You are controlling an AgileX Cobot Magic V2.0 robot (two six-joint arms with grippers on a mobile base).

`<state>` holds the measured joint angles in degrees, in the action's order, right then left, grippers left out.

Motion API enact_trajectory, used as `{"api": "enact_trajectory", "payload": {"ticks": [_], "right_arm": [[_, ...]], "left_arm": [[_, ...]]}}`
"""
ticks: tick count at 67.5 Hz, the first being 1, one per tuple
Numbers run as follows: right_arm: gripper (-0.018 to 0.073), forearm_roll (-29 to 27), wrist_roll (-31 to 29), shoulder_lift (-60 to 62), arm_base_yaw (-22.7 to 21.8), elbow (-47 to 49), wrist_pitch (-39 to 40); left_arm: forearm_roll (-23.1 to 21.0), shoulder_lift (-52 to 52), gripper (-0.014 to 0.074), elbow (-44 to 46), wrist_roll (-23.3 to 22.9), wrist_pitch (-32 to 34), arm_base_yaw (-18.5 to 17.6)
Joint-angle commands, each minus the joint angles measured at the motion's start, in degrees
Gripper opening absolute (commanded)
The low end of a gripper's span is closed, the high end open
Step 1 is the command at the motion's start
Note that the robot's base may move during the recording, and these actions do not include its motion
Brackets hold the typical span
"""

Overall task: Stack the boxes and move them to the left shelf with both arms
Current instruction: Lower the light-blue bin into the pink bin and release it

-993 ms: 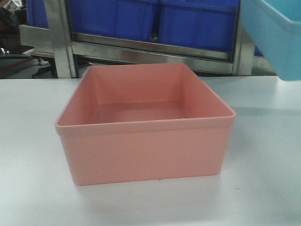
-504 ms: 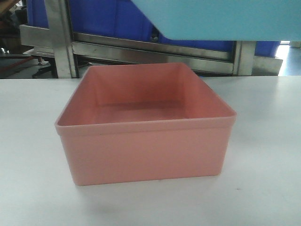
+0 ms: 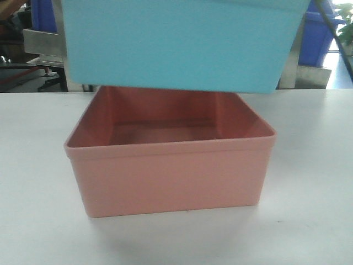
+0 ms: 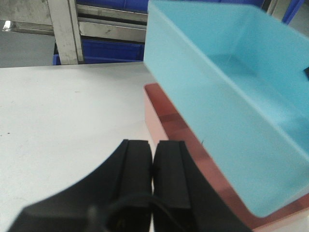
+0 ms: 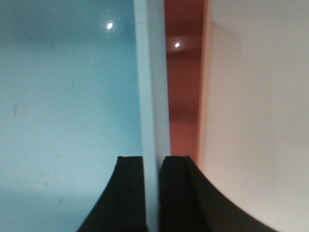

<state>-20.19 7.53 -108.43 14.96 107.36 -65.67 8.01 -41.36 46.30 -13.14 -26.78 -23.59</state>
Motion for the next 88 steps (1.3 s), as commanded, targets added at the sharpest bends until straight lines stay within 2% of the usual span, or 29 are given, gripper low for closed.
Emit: {"api": "enact_trajectory", "payload": {"ticks": [1, 19, 32, 43, 56, 70, 88], "right_arm": [[0.0055, -3.63, 0.9, 2.24, 0.8, 1.95, 4.13], [0.0055, -2.09, 1.41, -0.55, 1.66, 1.95, 3.93], [0.0055, 2.48, 3.9, -0.67, 1.66, 1.95, 3.39], [0.0055, 3.51, 4.42, -0.67, 1.66, 1.95, 2.7], [0.0055, 4.45, 8.17, -0.35, 1.98, 1.95, 3.18], [0.0055, 10.82, 14.47, 0.68, 4.26, 1.95, 3.23], [0.0055, 11.22, 14.66, 0.68, 5.14, 1.95, 2.87]], "left_arm": [[-0.12, 0.32, -0.0007, 1.57, 0.31, 4.54, -0.35], [-0.16, 0.32, -0.0007, 1.57, 0.31, 4.54, -0.35], [-0.16, 0.32, -0.0007, 1.57, 0.31, 4.54, -0.35], [-0.16, 0.32, -0.0007, 1.57, 0.31, 4.54, -0.35], [-0.16, 0.32, -0.0007, 1.57, 0.31, 4.54, -0.35], [-0.25, 0.32, -0.0007, 1.57, 0.31, 4.54, -0.35], [-0.25, 0.32, -0.0007, 1.57, 0.31, 4.54, -0.35]]}}
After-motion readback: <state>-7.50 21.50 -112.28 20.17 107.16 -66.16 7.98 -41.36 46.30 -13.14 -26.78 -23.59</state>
